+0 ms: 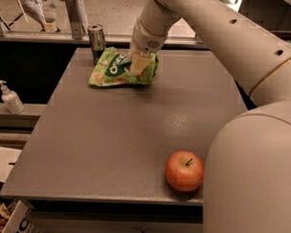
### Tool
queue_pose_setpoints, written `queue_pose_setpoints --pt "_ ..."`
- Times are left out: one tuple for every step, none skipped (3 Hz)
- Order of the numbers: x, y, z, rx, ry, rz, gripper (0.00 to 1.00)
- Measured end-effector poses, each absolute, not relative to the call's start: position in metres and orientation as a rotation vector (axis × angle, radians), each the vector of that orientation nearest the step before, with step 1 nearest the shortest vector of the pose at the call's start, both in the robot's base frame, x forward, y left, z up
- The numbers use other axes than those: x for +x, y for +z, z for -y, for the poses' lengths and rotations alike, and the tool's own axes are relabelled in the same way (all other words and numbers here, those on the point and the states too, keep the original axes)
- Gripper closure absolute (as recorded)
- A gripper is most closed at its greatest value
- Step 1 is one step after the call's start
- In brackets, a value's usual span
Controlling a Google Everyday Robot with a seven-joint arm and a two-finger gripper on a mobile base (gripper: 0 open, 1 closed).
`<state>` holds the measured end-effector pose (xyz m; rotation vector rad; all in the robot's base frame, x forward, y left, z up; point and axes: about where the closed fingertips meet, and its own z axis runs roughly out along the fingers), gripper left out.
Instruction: Move green rice chip bag near redbull can
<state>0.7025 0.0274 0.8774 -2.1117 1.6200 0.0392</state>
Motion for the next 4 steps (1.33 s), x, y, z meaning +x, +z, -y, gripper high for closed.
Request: queue_pose_setpoints --pt "0.702 0.881 -0.021 -2.106 0.041 -1.626 0.0" --pt "0.7 0.897 -0.008 -2.066 0.086 -1.617 0.0" --pt "0.702 0.923 0.029 -1.979 0.151 -1.622 0.0" --pt "0.703 0.941 0.079 -1.868 0.215 -1.639 0.0"
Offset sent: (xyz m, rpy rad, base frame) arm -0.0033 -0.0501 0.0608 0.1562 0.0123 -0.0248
